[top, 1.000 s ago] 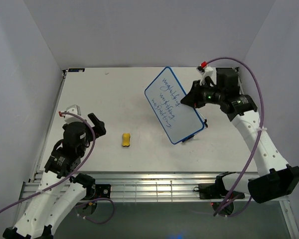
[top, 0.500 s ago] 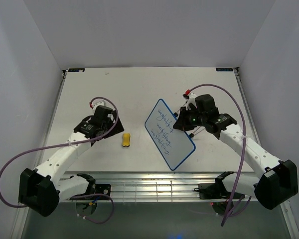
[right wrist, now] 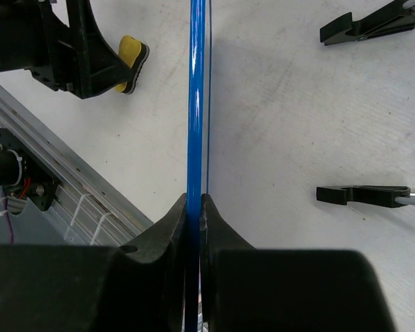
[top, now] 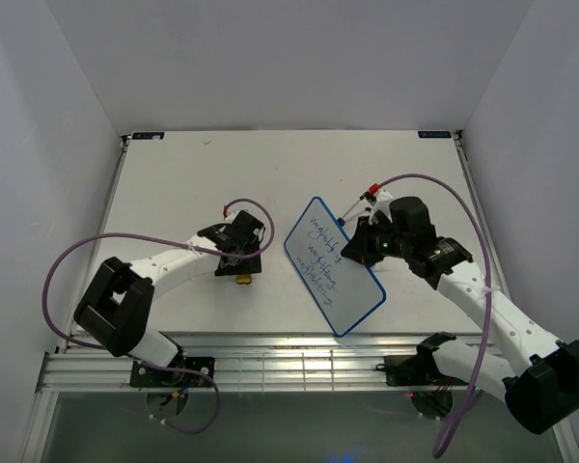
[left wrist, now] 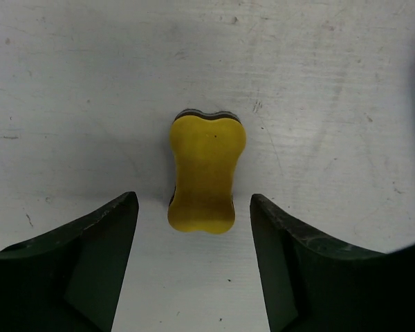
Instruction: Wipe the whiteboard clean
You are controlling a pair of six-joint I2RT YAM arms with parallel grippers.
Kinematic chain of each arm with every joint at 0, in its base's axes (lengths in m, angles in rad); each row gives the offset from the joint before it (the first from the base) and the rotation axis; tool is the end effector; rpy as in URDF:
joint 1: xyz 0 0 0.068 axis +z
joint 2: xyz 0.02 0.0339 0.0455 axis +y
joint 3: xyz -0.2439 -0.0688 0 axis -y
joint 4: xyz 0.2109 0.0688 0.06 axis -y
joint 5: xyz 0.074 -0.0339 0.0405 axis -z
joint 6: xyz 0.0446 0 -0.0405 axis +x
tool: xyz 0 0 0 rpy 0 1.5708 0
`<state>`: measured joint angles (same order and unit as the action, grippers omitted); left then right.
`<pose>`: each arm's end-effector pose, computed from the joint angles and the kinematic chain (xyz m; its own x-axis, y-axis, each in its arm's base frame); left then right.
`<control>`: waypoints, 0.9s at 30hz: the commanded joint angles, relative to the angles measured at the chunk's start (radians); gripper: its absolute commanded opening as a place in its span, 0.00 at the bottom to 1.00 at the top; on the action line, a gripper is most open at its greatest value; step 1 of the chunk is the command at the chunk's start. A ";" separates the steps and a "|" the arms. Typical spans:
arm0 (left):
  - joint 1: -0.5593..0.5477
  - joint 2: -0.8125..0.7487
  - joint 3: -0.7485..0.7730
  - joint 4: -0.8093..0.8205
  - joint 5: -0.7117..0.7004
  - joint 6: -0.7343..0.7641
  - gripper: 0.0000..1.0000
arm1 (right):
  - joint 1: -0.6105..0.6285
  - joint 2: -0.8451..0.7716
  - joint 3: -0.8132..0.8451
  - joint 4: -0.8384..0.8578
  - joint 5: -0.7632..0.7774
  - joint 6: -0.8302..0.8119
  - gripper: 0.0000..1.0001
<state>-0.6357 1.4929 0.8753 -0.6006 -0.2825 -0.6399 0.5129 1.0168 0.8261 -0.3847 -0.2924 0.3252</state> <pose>0.2070 -0.1373 0.1738 -0.9000 -0.0486 -0.4332 -0.0557 0.9984 0.0036 0.1750 0.1133 0.2763 -0.6667 -0.0244 -0.7449 -0.4934 0.7635 0.4167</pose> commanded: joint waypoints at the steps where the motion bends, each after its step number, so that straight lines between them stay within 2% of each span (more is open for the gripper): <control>1: -0.002 0.012 0.037 0.038 -0.052 0.039 0.76 | 0.010 -0.034 0.010 0.099 -0.059 -0.006 0.08; 4: -0.002 0.052 0.040 0.054 -0.047 0.051 0.75 | 0.021 -0.030 0.007 0.102 -0.073 -0.009 0.08; 7: -0.002 0.082 0.047 0.068 -0.040 0.059 0.60 | 0.026 -0.035 -0.008 0.115 -0.085 -0.011 0.08; 11: -0.002 0.096 0.051 0.078 -0.032 0.060 0.60 | 0.029 -0.037 -0.021 0.119 -0.094 -0.015 0.08; 15: -0.002 0.087 0.044 0.079 -0.034 0.049 0.50 | 0.029 -0.035 -0.025 0.125 -0.093 -0.018 0.08; 18: -0.002 0.066 0.033 0.084 -0.027 0.045 0.34 | 0.029 -0.027 -0.024 0.129 -0.094 -0.020 0.08; 23: -0.002 0.012 0.025 0.084 -0.004 0.039 0.32 | 0.030 -0.008 -0.035 0.141 -0.096 -0.020 0.08; 27: -0.018 -0.080 -0.001 0.131 0.022 0.046 0.25 | 0.030 0.005 -0.045 0.168 -0.099 -0.008 0.08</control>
<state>-0.6384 1.5097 0.8886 -0.5316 -0.2848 -0.5919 0.5381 1.0229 0.7868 -0.3313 -0.3634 0.3138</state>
